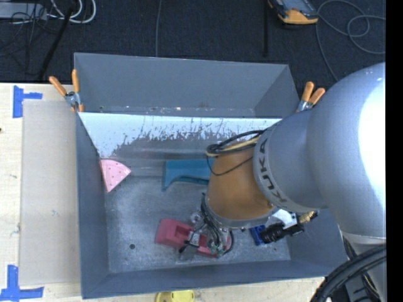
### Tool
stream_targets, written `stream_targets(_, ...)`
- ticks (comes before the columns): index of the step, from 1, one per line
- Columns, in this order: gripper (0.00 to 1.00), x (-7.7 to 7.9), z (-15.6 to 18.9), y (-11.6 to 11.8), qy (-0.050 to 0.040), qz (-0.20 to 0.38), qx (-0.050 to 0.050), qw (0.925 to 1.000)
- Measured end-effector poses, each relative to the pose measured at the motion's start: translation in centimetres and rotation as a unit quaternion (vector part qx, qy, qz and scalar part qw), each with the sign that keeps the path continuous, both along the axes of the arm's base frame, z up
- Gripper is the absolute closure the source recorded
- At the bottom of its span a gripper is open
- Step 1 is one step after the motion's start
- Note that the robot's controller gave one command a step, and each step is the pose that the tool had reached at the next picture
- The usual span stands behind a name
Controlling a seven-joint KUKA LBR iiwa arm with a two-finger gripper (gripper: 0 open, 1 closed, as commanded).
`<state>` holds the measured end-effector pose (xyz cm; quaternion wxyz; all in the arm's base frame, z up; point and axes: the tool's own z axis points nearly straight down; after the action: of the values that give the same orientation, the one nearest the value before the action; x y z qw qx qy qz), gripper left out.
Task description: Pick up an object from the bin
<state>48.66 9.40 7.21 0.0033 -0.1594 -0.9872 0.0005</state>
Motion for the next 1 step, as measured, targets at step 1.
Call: stream_targets(1,1.00,-0.18,1.11,-0.08,0.0028,0.000,-0.001,1.0000)
